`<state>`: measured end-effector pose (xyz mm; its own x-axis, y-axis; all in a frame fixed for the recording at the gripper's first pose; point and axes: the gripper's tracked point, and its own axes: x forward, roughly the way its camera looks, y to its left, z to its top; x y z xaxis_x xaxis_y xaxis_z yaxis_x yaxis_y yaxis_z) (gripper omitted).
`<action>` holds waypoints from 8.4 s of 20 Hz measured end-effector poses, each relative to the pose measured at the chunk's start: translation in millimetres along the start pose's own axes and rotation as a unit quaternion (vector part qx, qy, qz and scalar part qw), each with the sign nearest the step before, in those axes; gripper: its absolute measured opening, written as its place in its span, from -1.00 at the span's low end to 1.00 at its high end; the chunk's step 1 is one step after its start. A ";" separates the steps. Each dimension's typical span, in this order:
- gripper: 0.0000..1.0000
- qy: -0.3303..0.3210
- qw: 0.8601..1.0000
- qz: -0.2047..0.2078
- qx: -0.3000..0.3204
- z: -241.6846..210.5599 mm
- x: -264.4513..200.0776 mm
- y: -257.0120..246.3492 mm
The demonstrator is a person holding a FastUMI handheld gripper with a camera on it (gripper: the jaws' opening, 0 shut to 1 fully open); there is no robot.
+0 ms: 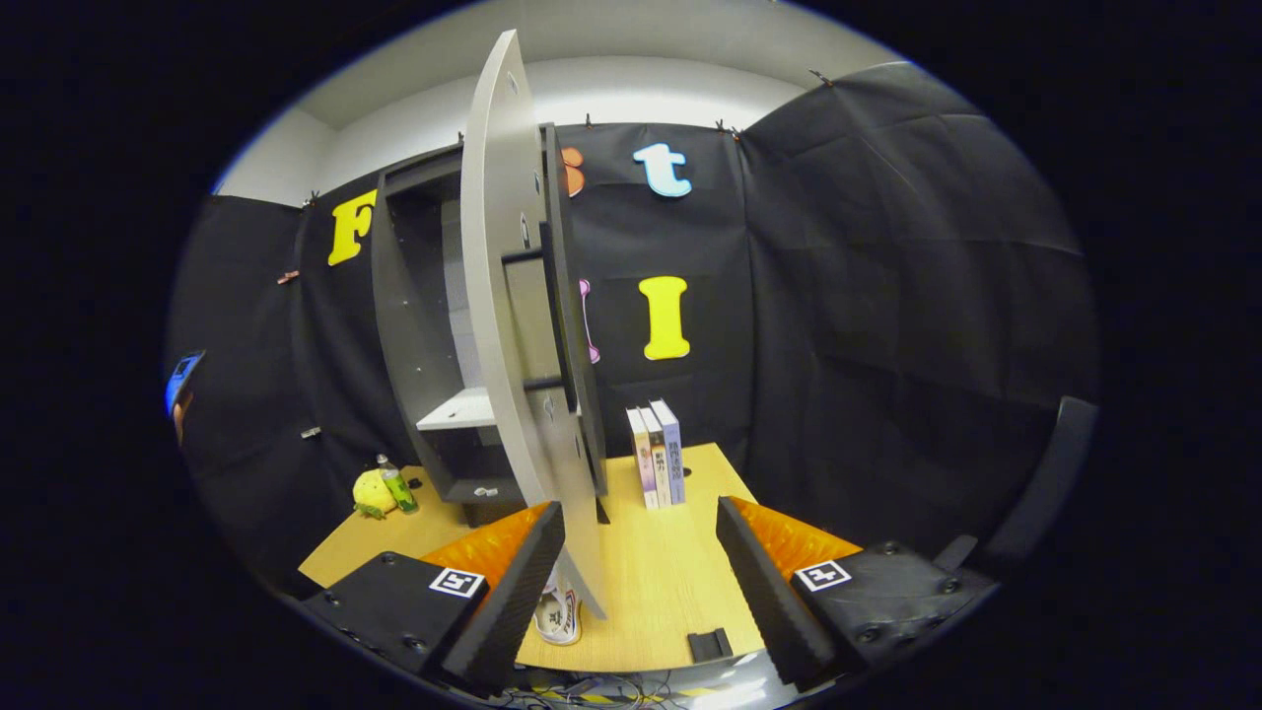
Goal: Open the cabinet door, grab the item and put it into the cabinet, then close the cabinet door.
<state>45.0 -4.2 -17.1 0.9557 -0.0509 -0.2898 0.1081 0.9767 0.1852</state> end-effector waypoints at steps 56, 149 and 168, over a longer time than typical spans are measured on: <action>-0.90 0.406 0.896 0.073 -0.166 -314.3 220.5 78.0; 0.96 -0.001 0.992 0.098 -0.079 127.6 211.5 193.1; 0.92 0.026 0.980 0.199 -0.016 122.5 16.3 52.5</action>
<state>99.7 20.7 103.0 0.9051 0.3448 -0.2487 -0.2795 0.9234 0.2631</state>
